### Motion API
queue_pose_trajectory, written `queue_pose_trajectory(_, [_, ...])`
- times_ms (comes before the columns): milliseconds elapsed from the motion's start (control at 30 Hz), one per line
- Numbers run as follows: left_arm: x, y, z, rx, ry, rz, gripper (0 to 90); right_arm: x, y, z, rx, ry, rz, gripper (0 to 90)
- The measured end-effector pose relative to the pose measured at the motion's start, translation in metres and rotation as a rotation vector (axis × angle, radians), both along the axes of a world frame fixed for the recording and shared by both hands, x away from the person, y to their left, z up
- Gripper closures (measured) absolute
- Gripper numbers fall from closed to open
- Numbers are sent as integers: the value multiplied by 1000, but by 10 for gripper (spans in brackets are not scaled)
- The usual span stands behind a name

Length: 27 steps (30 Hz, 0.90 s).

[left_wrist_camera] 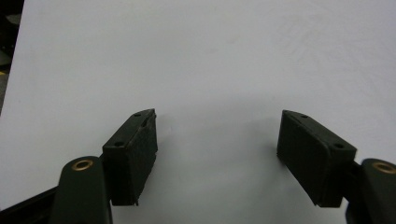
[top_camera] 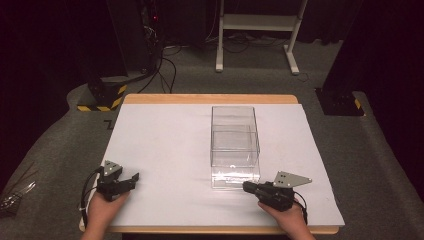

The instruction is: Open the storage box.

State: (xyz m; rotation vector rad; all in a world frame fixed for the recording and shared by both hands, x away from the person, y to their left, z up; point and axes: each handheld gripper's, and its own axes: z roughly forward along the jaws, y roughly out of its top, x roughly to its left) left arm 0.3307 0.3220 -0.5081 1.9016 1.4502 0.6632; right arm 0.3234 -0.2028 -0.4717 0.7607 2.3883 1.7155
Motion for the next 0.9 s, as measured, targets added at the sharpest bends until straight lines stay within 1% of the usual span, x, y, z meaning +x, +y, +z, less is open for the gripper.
queue_pose_trajectory(233, [0, 0, 0, 2, 0, -1, 290, -8, -1, -1, 4, -4, 10, 857])
queue_pose_trajectory(667, [0, 0, 0, 2, -1, 0, 290, -22, -4, -1, -7, -5, 27, 858])
queue_pose_trajectory(900, [0, 0, 0, 2, -1, 0, 289, -33, -2, 0, -14, -6, 52, 862])
